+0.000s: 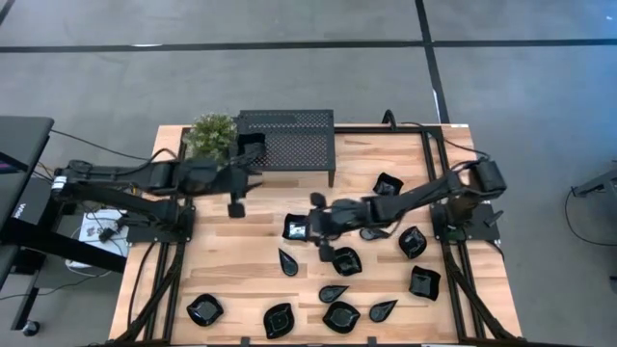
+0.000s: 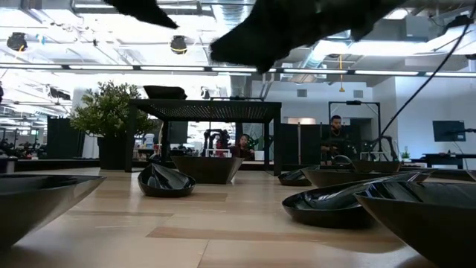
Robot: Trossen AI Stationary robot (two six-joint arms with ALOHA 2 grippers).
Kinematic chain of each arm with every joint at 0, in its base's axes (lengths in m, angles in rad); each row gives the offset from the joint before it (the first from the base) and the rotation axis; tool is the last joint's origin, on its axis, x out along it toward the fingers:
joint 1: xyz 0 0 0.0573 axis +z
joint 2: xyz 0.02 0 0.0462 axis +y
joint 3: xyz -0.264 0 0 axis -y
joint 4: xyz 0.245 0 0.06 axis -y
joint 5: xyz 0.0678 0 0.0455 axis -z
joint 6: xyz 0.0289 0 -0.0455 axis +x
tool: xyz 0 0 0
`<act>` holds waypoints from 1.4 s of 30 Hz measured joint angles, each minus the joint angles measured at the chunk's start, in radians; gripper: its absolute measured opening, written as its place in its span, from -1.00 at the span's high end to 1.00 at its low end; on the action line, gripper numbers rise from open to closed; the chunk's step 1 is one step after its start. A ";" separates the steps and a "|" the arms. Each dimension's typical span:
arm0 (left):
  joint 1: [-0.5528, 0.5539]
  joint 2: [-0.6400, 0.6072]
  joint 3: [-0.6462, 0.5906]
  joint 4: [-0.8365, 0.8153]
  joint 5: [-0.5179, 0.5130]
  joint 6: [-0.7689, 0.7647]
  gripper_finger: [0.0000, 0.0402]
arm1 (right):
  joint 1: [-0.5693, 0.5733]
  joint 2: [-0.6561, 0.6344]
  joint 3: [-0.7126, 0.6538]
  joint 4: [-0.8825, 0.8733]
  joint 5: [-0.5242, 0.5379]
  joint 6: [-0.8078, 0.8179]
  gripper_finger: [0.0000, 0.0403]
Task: Pick & Place Mini shaped plates
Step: Stack the distorted square plate on top of the distorted square plate on the shelf
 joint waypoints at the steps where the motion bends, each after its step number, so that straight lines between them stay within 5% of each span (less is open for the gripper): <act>1: -0.030 -0.010 -0.005 0.004 0.000 -0.037 0.49 | 0.000 0.027 0.043 -0.066 0.001 0.004 0.21; 6: -0.163 -0.046 -0.067 0.001 0.007 -0.148 0.49 | 0.018 0.141 0.234 -0.378 0.035 0.099 0.21; 15: -0.295 -0.045 -0.190 0.074 0.004 -0.223 0.49 | 0.043 0.320 0.401 -0.629 0.182 0.132 0.21; 29: -0.312 -0.046 -0.206 0.107 0.003 -0.230 0.49 | 0.028 0.378 0.418 -0.625 0.193 0.158 0.23; 33: -0.312 -0.046 -0.206 0.110 0.003 -0.230 0.49 | 0.025 0.376 0.419 -0.618 0.200 0.184 0.38; 39: -0.312 -0.046 -0.206 0.111 0.003 -0.230 0.49 | 0.022 0.364 0.419 -0.626 0.183 0.178 0.89; 42: -0.312 -0.046 -0.206 0.113 0.003 -0.230 0.49 | 0.015 0.364 0.419 -0.629 0.168 0.180 0.95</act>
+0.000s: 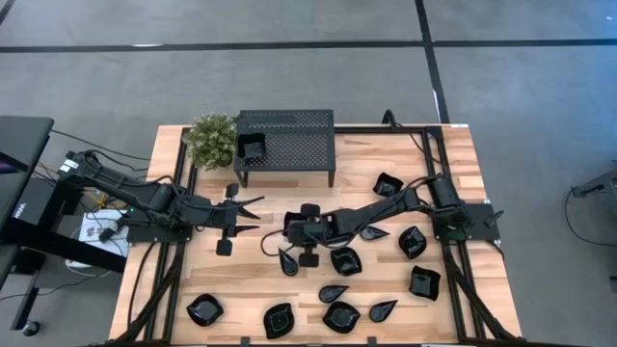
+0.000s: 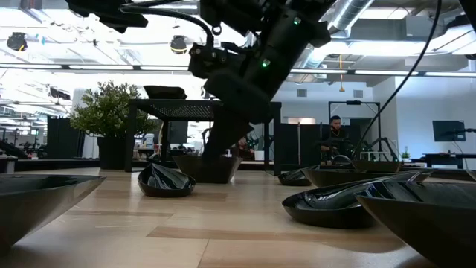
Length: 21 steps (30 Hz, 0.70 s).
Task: Pick & Place Mini shaped plates
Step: Stack the distorted square plate on top of the distorted square plate on the shelf
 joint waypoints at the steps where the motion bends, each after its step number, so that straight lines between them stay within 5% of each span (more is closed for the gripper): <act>1: 0.000 0.000 0.000 0.000 0.001 0.000 0.49 | 0.000 0.000 0.000 0.000 0.000 0.002 0.93; 10: -0.006 0.096 0.002 0.036 0.183 0.003 0.49 | 0.039 -0.090 -0.001 -0.005 -0.034 -0.092 0.99; 21: -0.026 0.437 0.002 0.173 0.201 0.082 0.21 | 0.082 -0.116 -0.001 0.017 -0.137 -0.138 0.99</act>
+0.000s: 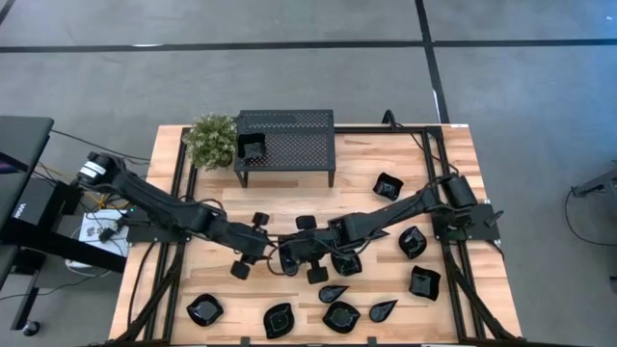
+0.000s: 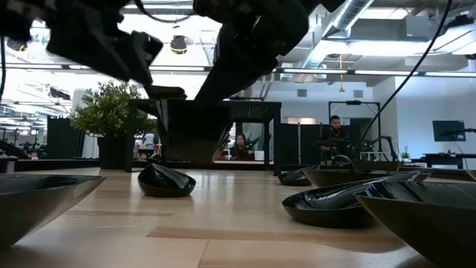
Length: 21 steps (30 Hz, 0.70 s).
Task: Pick & Place Mini shaped plates
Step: Stack the distorted square plate on top of the distorted square plate on the shelf
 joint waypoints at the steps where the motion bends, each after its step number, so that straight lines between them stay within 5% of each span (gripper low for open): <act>1: 0.000 0.023 0.000 0.018 0.000 0.014 0.18 | 0.004 0.000 0.000 -0.001 0.000 0.000 0.99; 8: 0.001 0.090 0.000 0.074 -0.003 0.068 0.16 | 0.006 0.000 0.000 0.016 -0.022 -0.044 1.00; 21: 0.002 0.092 0.000 0.077 -0.002 0.069 0.64 | 0.002 0.000 0.000 0.063 -0.048 -0.095 1.00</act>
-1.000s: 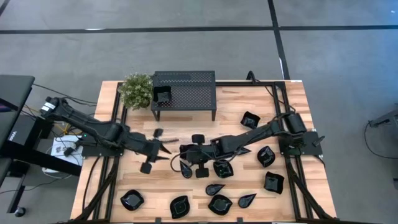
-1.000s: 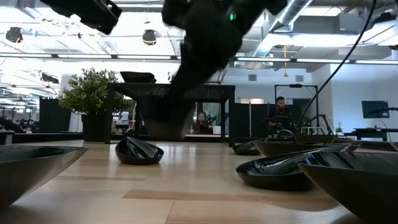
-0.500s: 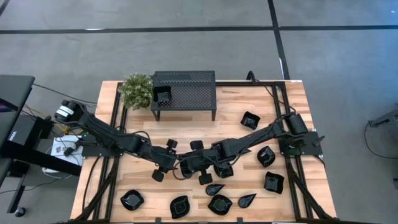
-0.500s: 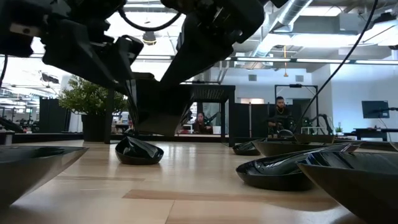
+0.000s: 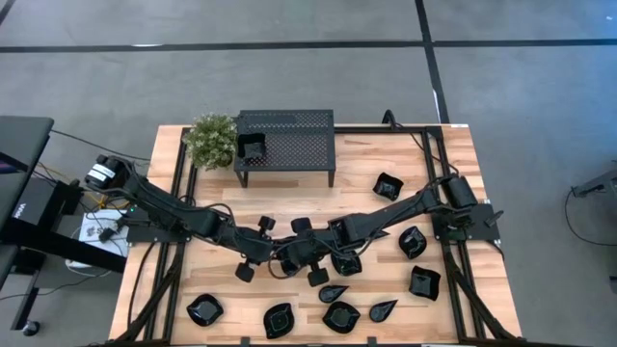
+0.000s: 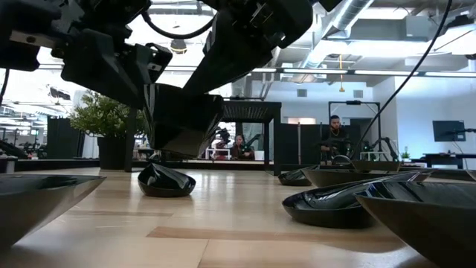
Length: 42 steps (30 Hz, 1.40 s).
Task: Pick & Place Mini shaped plates
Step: Stack the distorted square plate on top of the distorted square plate on the shelf
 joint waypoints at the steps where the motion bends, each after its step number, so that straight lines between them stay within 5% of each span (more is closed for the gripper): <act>1: 0.000 0.000 0.000 -0.001 0.000 0.000 0.68 | 0.000 0.000 0.000 0.000 0.000 0.000 1.00; 9: -0.003 -0.001 -0.001 -0.001 0.056 0.042 0.96 | -0.018 0.000 0.000 0.016 0.020 0.045 0.91; 17: -0.001 -0.001 -0.001 0.007 0.041 0.030 0.96 | -0.040 -0.002 0.004 0.058 0.028 0.042 0.48; 23: -0.003 -0.002 -0.001 0.035 0.044 -0.017 0.97 | -0.029 -0.040 0.117 -0.139 0.112 -0.052 0.23; 29: -0.015 -0.002 0.047 0.032 -0.174 -0.020 0.94 | 0.026 -0.155 0.274 -0.532 0.269 -0.007 0.22; 32: 0.000 -0.013 0.147 -0.112 -0.321 0.064 0.93 | 0.065 -0.239 0.277 -0.614 0.340 0.033 0.30; 37: 0.079 -0.039 0.377 -0.405 -0.500 0.145 0.96 | 0.109 -0.390 0.119 -0.640 0.412 0.138 0.48; 42: 0.221 -0.095 0.542 -0.627 -0.551 0.146 0.94 | 0.089 -0.496 -0.254 -0.346 0.497 0.205 0.71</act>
